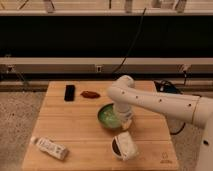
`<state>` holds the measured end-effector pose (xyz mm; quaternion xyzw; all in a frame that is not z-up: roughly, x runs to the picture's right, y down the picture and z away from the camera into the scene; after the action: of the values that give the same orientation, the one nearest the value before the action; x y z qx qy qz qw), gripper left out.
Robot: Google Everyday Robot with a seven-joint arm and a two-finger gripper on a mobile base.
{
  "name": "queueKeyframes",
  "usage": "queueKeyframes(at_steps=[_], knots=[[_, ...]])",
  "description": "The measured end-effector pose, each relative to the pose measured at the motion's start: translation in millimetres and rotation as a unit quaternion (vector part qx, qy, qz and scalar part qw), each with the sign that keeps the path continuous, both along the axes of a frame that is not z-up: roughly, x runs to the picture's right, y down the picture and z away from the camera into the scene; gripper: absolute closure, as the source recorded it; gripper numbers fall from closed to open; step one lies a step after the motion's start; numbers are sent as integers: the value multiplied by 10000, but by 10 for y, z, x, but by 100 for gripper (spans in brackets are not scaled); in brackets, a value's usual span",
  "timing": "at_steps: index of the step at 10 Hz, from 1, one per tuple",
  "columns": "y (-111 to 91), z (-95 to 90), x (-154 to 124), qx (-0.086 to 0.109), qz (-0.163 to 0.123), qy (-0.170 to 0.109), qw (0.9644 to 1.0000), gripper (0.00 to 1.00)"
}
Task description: Drag the ceramic bowl in a circle
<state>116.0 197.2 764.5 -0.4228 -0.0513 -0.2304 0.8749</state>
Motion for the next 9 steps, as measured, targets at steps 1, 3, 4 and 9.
queueKeyframes(at_steps=[1, 3, 4, 9], knots=[[-127, 84, 49, -9, 96, 52, 9999, 100], [-281, 231, -16, -52, 86, 66, 9999, 100], [-356, 328, -131, -89, 26, 45, 9999, 100], [-410, 483, -509, -177, -248, -257, 9992, 100]])
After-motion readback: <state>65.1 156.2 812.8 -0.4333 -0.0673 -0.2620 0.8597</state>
